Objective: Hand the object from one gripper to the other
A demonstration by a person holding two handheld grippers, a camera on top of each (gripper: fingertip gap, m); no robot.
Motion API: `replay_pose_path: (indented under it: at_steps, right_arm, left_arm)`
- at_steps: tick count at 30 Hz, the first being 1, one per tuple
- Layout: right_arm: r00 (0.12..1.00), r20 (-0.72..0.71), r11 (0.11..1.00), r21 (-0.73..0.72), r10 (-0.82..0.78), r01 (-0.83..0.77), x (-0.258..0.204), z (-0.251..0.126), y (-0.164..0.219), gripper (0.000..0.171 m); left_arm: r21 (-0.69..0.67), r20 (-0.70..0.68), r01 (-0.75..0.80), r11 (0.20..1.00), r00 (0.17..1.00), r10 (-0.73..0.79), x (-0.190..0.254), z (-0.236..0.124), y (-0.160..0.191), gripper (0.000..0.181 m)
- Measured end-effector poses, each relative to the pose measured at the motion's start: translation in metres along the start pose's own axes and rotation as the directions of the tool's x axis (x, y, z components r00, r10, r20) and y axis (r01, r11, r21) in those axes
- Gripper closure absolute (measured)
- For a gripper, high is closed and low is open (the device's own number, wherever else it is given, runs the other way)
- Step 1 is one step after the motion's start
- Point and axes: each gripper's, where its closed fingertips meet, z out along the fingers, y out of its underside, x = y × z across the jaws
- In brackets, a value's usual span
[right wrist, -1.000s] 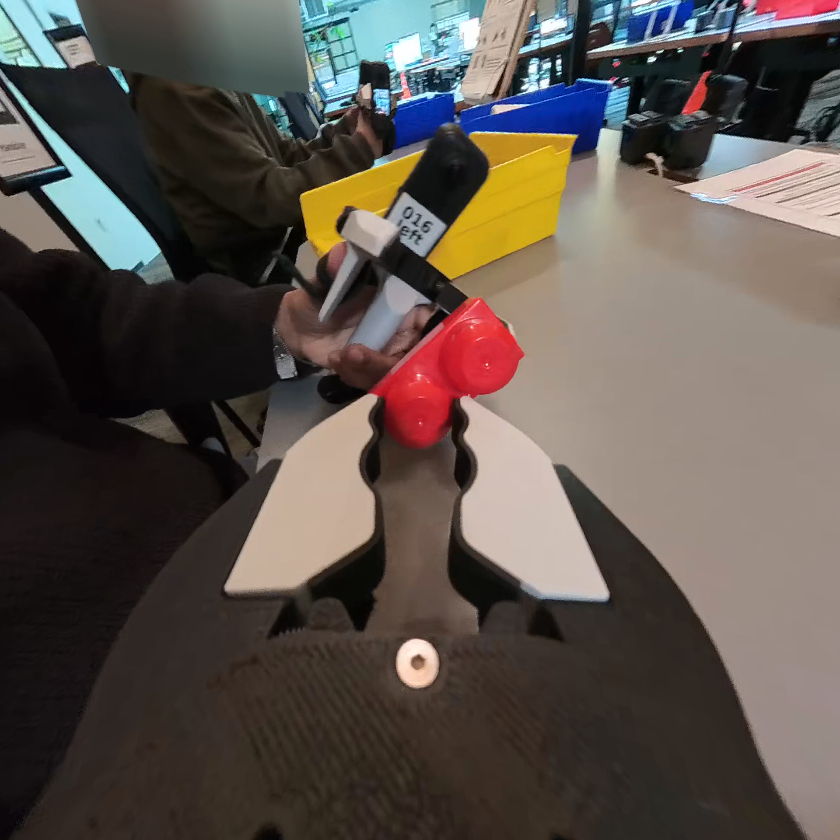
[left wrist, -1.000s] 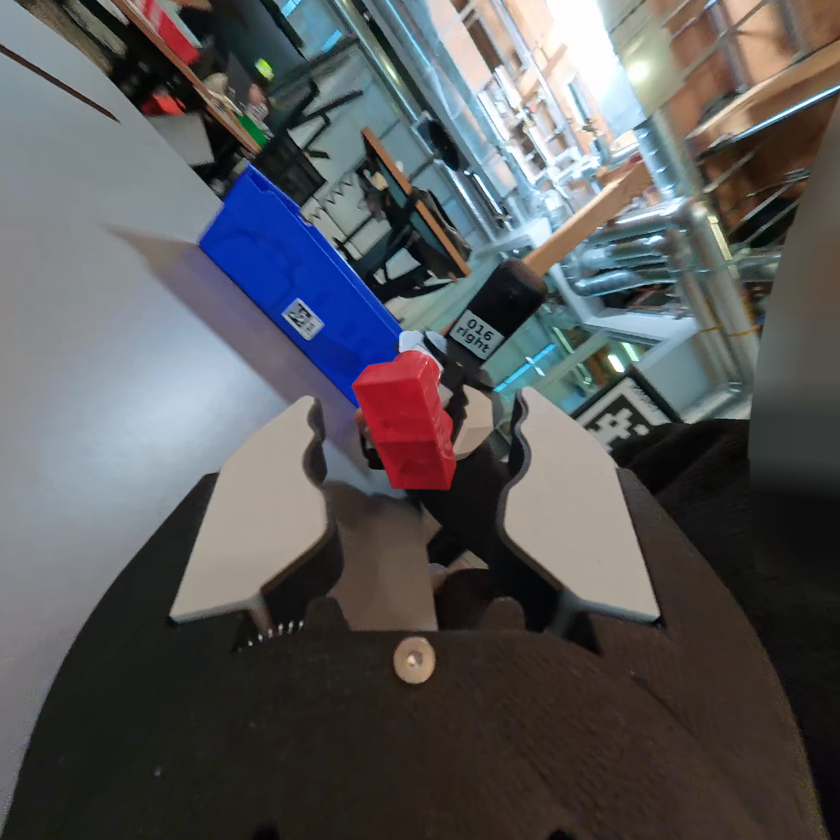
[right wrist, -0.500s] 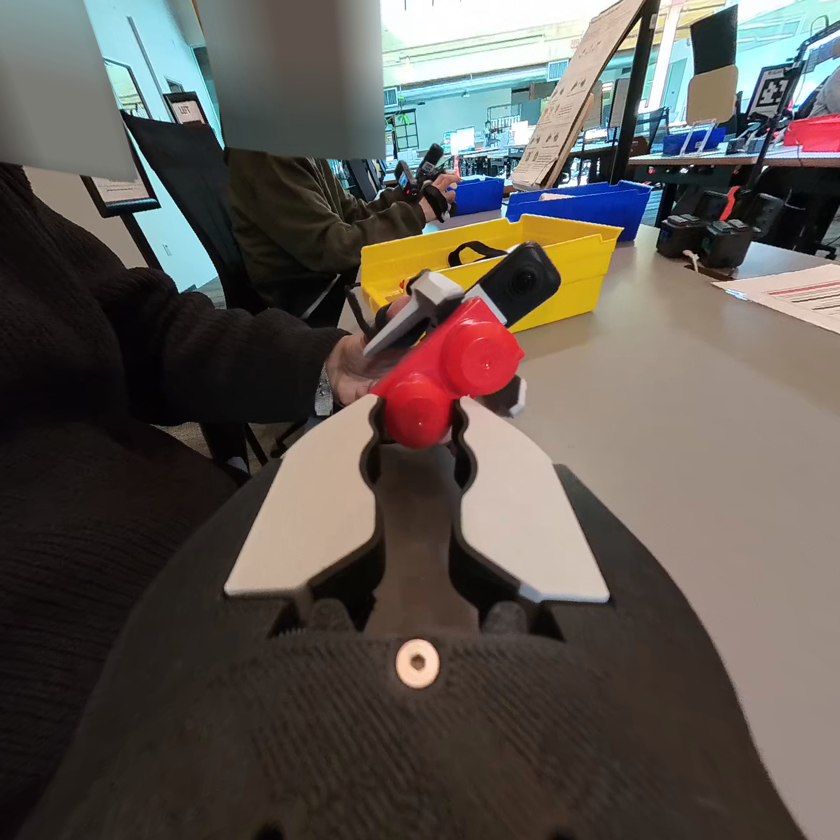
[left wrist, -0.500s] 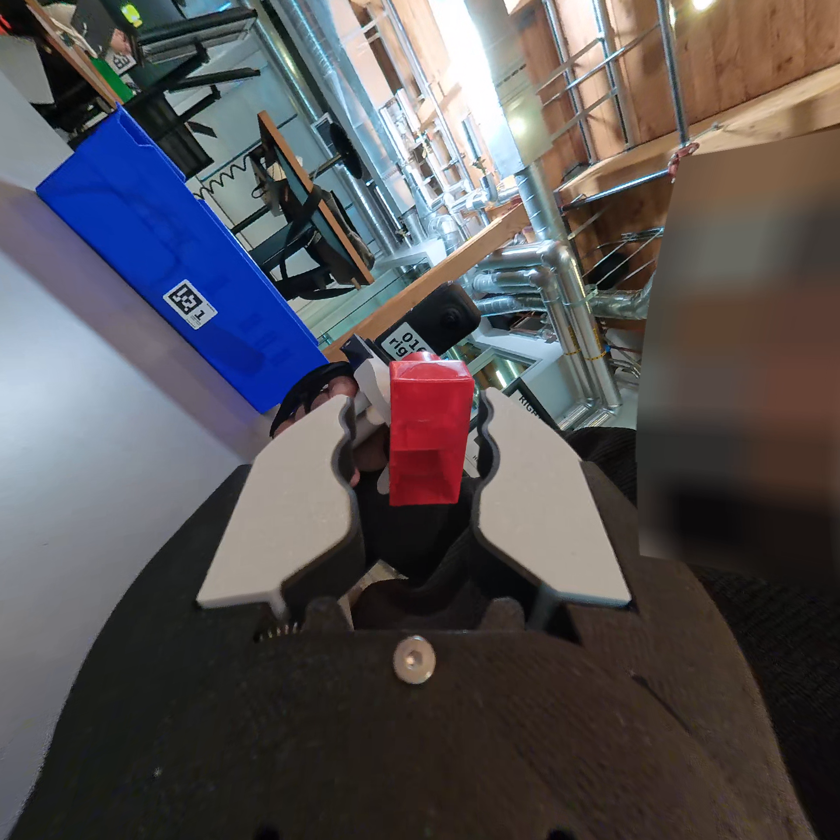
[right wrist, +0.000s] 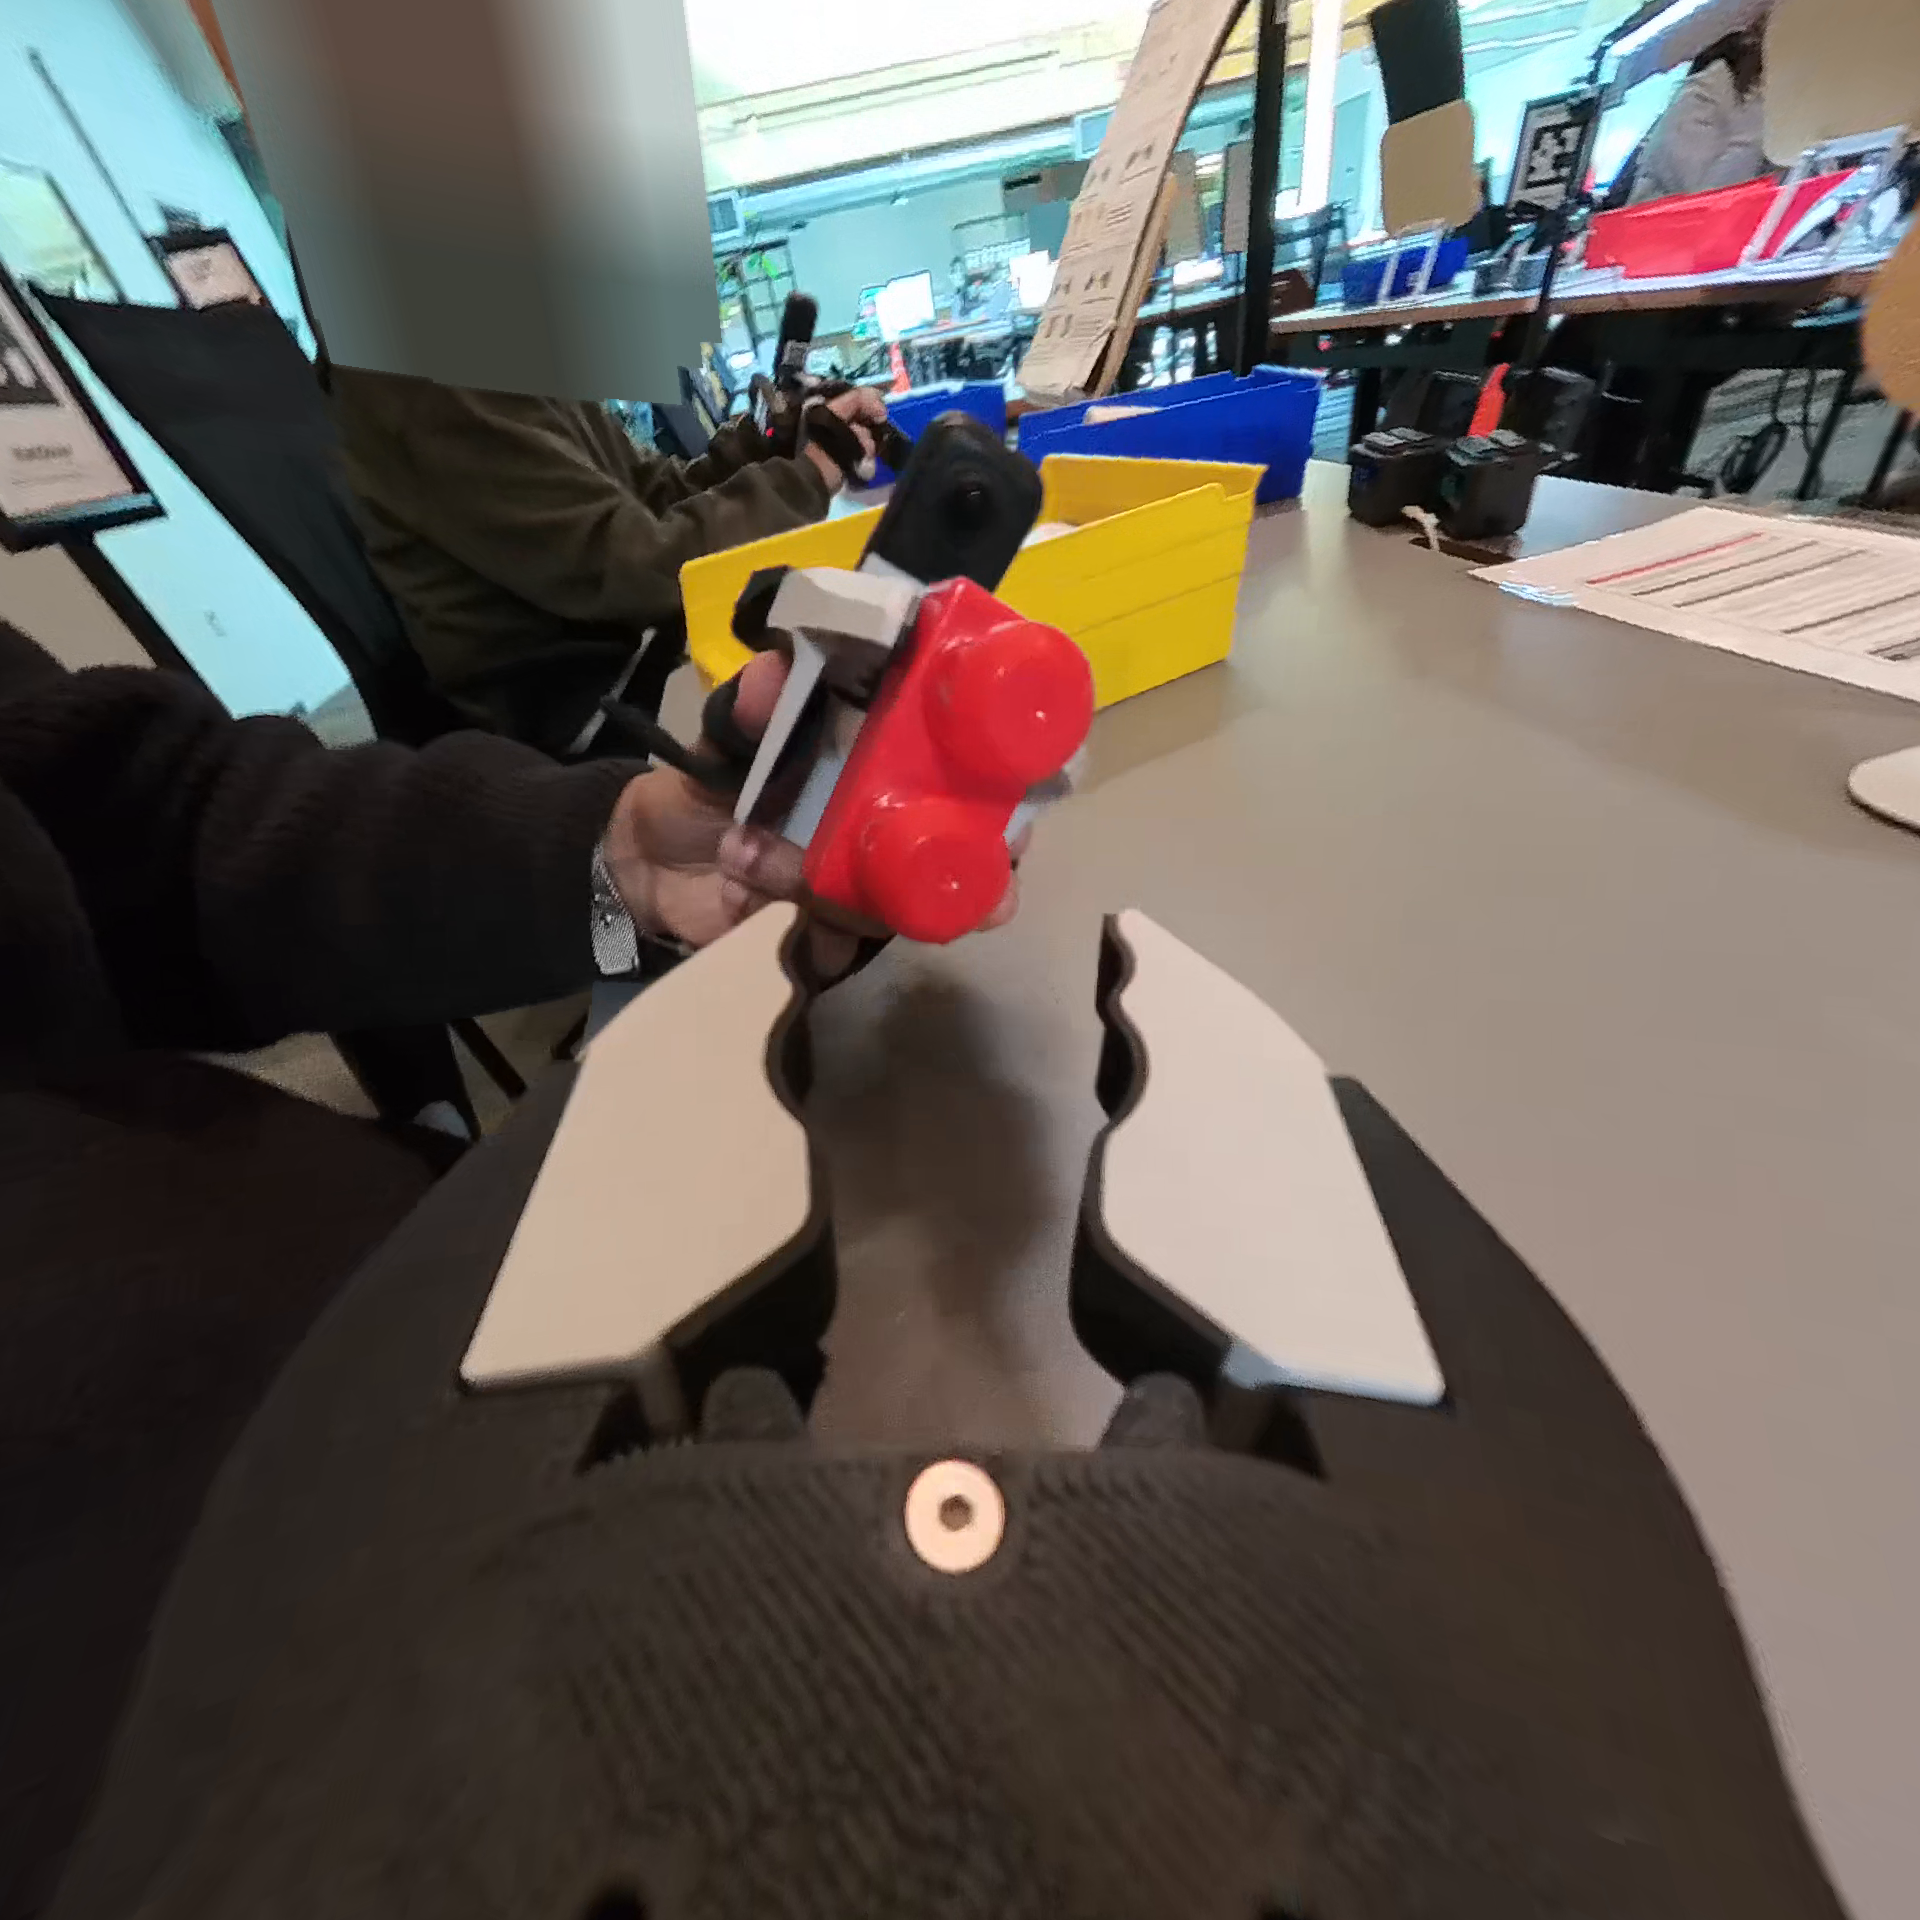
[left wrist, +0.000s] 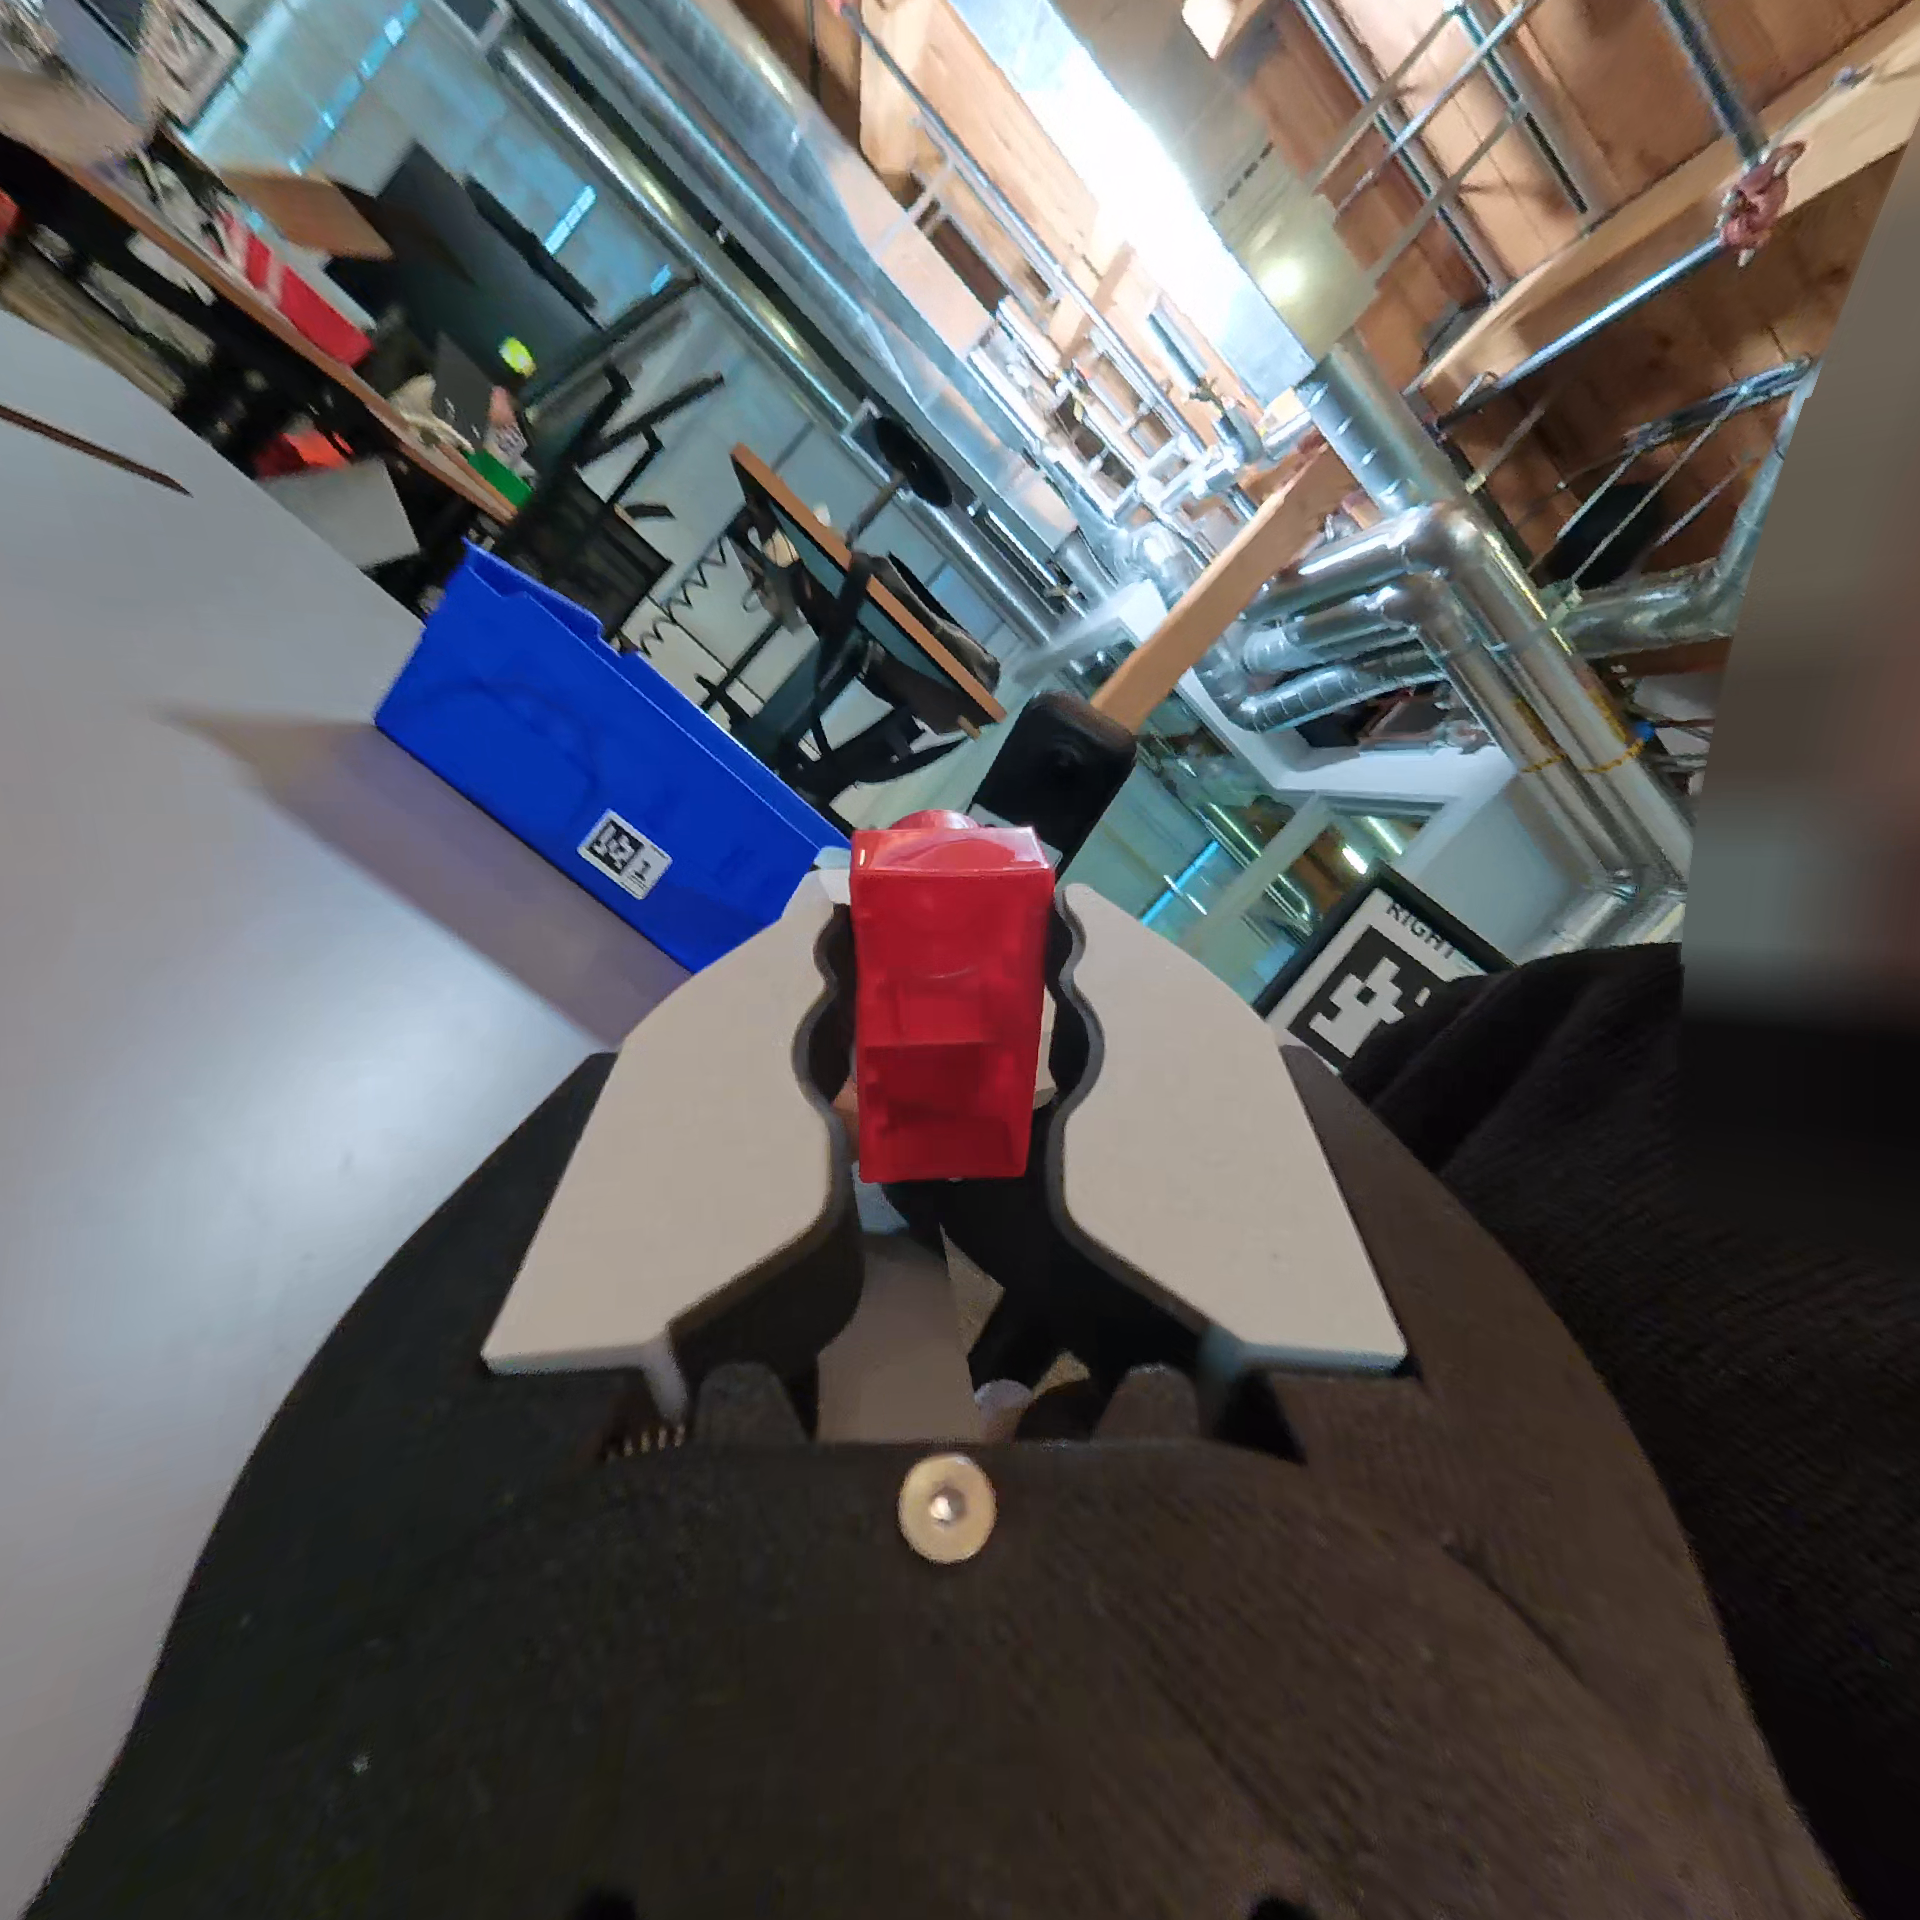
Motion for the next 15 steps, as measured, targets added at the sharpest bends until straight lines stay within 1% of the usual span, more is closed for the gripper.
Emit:
replay_pose_path:
  at_steps: [1,2,4,6,8,11,13,15]
  right_arm:
    - [1.000,-0.009,1.000,0.016,0.027,-0.027,0.003,-0.002,-0.003,0.117]
    - [0.998,-0.015,0.998,0.036,0.056,-0.055,0.006,-0.004,-0.006,0.117]
    - [0.991,-0.015,0.988,0.074,0.133,-0.132,0.012,-0.008,-0.011,0.120]
    - [0.973,0.011,0.966,0.121,0.229,-0.228,0.016,-0.012,-0.017,0.121]
    - [0.948,0.049,0.934,0.168,0.313,-0.317,0.020,-0.017,-0.023,0.122]
    - [0.914,0.090,0.894,0.191,0.395,-0.405,0.023,-0.021,-0.026,0.124]
    - [0.885,0.096,0.869,0.168,0.455,-0.465,0.026,-0.020,-0.021,0.128]
    - [0.823,0.163,0.814,0.134,0.544,-0.565,0.024,-0.018,-0.018,0.129]
  left_arm:
    - [0.018,0.008,-0.006,1.000,1.000,0.006,-0.001,-0.002,-0.003,0.145]
    - [0.035,0.022,-0.017,0.999,1.000,0.016,-0.002,-0.003,-0.006,0.145]
    - [0.056,0.071,-0.087,0.995,0.994,0.083,-0.005,-0.005,-0.010,0.145]
    - [0.014,0.117,-0.180,0.984,0.977,0.177,-0.005,-0.004,-0.008,0.145]
    - [-0.056,0.167,-0.299,0.953,0.938,0.304,-0.006,-0.001,-0.003,0.145]
    - [-0.177,0.201,-0.469,0.865,0.843,0.498,-0.006,0.005,0.009,0.144]
    - [-0.257,0.221,-0.577,0.775,0.746,0.628,-0.008,0.009,0.016,0.144]
    - [-0.338,0.233,-0.664,0.667,0.628,0.743,-0.011,0.010,0.021,0.144]
